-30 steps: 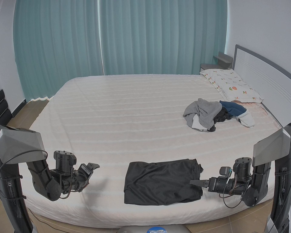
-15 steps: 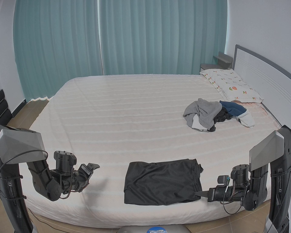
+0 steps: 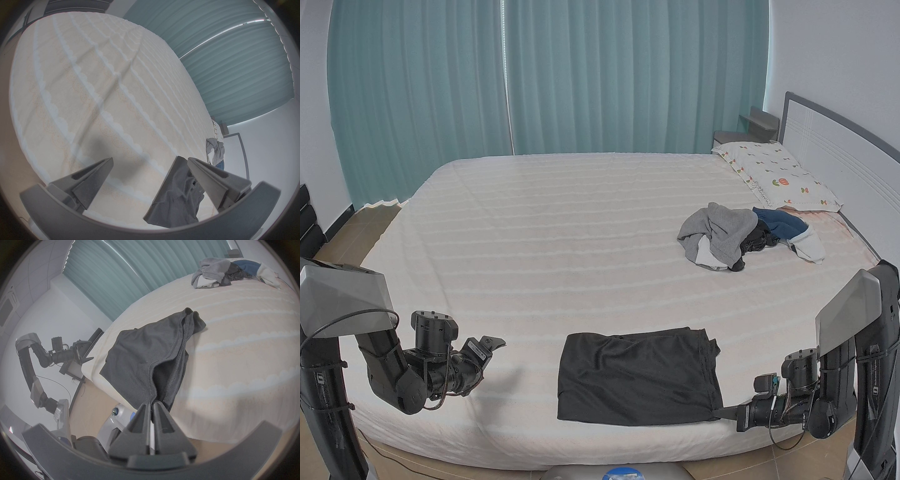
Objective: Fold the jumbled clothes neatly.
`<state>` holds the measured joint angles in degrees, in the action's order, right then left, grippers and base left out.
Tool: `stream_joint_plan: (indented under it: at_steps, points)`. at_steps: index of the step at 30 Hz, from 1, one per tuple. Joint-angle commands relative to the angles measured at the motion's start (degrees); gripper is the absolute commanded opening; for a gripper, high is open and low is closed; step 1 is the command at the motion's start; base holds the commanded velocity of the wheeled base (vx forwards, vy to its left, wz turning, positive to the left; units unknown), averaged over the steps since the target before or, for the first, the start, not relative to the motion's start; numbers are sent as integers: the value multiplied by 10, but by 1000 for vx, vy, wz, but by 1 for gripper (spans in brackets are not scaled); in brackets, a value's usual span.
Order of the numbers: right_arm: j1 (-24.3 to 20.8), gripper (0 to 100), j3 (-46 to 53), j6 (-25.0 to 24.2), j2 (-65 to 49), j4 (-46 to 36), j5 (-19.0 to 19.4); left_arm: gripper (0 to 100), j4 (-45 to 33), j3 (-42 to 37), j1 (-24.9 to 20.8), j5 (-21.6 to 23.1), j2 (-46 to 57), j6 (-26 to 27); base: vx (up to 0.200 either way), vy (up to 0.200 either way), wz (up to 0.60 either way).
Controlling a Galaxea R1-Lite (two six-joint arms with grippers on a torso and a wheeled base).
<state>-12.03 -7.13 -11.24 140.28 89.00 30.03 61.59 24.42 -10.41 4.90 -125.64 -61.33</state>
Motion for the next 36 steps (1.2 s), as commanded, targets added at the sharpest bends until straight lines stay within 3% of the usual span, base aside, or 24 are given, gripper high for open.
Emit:
stream_joint_plan:
  at_steps: [1,8,12,14,19,25,30,36]
  points:
    - [0,100,5,14,11,6,0,100,0,0,0,0,0,0,0,0,0]
    - [21,100,-18,11,-8,7,1,100,0,0,0,0,0,3,0,0,0]
    - [37,100,-50,-31,-41,6,3,100,0,0,0,0,-1,7,0,0,0]
    - [34,100,-97,-99,-35,7,-3,100,0,0,0,0,-1,7,0,0,0]
    - [25,100,-200,-172,14,4,-51,100,0,0,0,-1,-1,7,0,0,0]
    - [15,100,-300,-221,47,-44,-88,100,0,1,0,-1,-1,7,0,0,0]
    - [14,100,-327,-260,50,-49,-89,100,0,1,0,-1,-1,7,0,0,0]
    - [6,100,-350,-273,61,-48,-90,100,0,1,0,-1,0,6,0,0,0]
